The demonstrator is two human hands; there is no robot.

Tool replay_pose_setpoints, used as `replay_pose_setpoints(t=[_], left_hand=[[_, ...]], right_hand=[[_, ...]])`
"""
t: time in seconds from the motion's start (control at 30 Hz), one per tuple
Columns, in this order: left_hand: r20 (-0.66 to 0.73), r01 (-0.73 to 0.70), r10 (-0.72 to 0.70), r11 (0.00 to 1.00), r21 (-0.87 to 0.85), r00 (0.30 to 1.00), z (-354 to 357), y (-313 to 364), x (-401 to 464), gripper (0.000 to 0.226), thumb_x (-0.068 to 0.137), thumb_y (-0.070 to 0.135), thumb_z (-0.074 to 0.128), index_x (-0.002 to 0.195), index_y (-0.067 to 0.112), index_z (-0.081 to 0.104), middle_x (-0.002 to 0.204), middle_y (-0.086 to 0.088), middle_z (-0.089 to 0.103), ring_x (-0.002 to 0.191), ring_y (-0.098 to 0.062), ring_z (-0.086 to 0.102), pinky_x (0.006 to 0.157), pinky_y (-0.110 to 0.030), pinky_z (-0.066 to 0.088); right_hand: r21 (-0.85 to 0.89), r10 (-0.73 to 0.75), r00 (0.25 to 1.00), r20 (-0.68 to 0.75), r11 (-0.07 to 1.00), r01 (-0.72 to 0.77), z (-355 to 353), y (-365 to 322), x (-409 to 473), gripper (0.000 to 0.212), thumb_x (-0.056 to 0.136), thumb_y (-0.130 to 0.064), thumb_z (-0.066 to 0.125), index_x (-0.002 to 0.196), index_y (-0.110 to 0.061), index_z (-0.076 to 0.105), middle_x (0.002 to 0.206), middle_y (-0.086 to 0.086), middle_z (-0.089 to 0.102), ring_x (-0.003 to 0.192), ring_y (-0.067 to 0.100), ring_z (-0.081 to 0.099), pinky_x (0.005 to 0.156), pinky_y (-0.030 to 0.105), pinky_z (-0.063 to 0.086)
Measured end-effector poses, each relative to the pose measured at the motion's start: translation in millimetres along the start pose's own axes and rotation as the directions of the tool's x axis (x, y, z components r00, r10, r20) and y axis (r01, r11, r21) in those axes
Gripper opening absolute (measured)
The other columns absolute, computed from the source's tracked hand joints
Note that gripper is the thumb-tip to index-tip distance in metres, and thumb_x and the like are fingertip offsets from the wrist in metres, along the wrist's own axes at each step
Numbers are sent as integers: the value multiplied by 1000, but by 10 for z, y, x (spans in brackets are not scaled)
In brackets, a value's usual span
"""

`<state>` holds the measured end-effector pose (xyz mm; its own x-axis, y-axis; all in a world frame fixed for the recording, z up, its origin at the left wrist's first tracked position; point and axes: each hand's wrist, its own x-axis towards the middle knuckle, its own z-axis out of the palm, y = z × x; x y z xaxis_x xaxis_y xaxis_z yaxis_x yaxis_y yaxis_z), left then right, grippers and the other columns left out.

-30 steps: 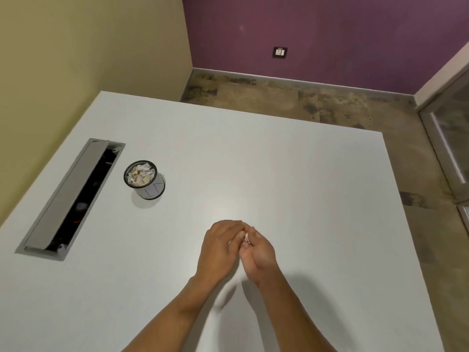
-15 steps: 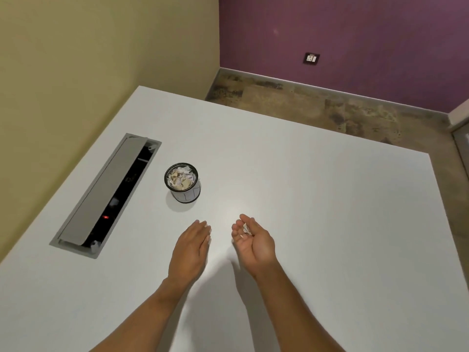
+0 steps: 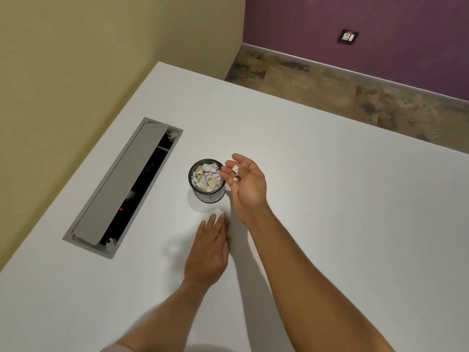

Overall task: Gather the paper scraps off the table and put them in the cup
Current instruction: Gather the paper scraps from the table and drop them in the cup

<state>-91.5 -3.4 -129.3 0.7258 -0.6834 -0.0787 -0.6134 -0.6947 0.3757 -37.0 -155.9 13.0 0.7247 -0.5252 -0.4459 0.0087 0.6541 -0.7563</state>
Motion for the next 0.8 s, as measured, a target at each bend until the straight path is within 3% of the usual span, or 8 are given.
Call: replay_pose_setpoints(t=[0.1,0.2,0.33,0.43,0.57,0.63,0.7,0.8], left_hand=[[15,13,-13,1000,-18,1000,18,-17,1,53,102,31,25,153,14,24,160,2,23,151,-16,9,121,-40,11],[5,10,-10,1000,-23,1000,27,-22,-2,54,102,31,26,153,13,24,160,0,24,151,-15,7,121,-40,12],[-15,-12,11,1000,-11,1000,30,-21,11,51,102,28,30,150,11,32,158,-1,30,151,-17,11,121,-42,16],[-21,-18,18,1000,8,1000,40,-24,8,50,103,29,28,148,12,37,157,1,32,150,-17,13,121,-42,16],[-48,-14,15,1000,6,999,51,-13,9,50,103,32,29,148,12,38,156,0,34,149,-18,19,121,-42,18],[-56,-19,19,1000,16,998,52,-12,5,49,103,31,31,148,12,38,156,-1,35,149,-19,20,120,-43,19],[-60,-16,17,1000,18,998,52,-10,4,49,103,31,31,148,13,38,155,-1,35,148,-19,21,120,-43,19],[-68,-16,18,1000,25,998,49,-6,-1,49,103,32,31,148,12,39,156,-2,35,148,-20,21,120,-44,20]], right_hand=[[-195,-57,995,83,978,72,130,65,109,27,105,-9,34,113,-3,59,105,12,64,95,17,62,91,32,51],[-324,-59,985,165,940,110,168,124,154,29,106,-16,36,120,-9,60,122,8,65,111,9,59,100,25,45],[-299,-84,961,263,940,164,139,134,203,30,106,-17,37,130,-20,53,134,3,60,118,-8,51,102,12,39],[-264,-166,938,305,931,251,57,92,235,32,103,-8,39,129,-20,53,127,4,64,120,-2,55,96,9,42],[-407,-258,949,182,859,312,-141,31,401,29,98,4,41,115,-6,62,107,6,68,102,11,63,89,28,51],[-606,-245,959,142,745,280,-285,48,506,29,96,3,45,114,-7,66,109,5,68,98,10,61,87,24,50],[-792,-202,960,196,544,277,-434,113,614,34,92,2,49,119,-11,67,118,5,67,97,10,60,89,19,47],[-919,-23,934,355,174,354,-557,266,757,47,88,1,52,131,-18,60,131,9,57,117,23,53,103,34,41]])
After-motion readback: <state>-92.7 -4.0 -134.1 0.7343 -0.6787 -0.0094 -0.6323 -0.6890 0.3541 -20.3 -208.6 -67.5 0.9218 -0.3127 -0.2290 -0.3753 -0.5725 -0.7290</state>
